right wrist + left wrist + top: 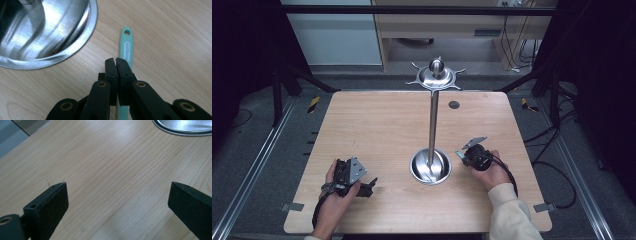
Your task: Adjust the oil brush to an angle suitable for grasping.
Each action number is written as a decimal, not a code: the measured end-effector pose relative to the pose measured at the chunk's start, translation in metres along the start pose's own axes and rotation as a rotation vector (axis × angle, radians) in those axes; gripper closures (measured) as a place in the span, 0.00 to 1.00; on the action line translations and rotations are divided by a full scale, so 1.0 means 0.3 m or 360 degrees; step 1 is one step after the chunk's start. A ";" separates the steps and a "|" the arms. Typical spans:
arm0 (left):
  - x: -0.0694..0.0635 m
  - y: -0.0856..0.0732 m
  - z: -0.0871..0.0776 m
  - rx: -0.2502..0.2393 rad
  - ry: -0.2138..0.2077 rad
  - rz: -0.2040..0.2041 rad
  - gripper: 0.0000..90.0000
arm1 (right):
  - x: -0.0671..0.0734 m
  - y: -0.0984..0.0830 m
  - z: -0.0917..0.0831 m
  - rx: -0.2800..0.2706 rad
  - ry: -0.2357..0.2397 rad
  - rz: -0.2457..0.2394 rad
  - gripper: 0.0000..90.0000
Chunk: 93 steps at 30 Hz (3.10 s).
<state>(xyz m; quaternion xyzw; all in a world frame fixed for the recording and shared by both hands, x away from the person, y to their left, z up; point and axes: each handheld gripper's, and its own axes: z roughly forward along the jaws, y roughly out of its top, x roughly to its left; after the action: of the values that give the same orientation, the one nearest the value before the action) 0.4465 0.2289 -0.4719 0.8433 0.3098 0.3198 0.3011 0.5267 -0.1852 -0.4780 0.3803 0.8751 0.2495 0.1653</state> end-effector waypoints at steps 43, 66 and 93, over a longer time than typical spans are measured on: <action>-0.007 0.002 0.004 -0.0010 -0.0010 0.0005 0.03 | -0.025 0.004 -0.043 -0.0006 -0.0195 0.0053 0.99; -0.010 0.002 -0.006 -0.0010 -0.0005 0.0014 0.03 | -0.026 0.057 -0.041 0.0483 0.0026 0.0136 0.75; -0.015 0.004 -0.004 -0.0012 -0.0017 0.0019 0.03 | -0.059 0.027 -0.025 0.0645 0.0070 0.0234 0.91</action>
<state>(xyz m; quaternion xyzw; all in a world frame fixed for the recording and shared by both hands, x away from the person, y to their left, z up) 0.4433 0.2253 -0.4719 0.8455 0.3020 0.3183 0.3041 0.5392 -0.1960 -0.4655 0.4630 0.8807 0.0879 0.0476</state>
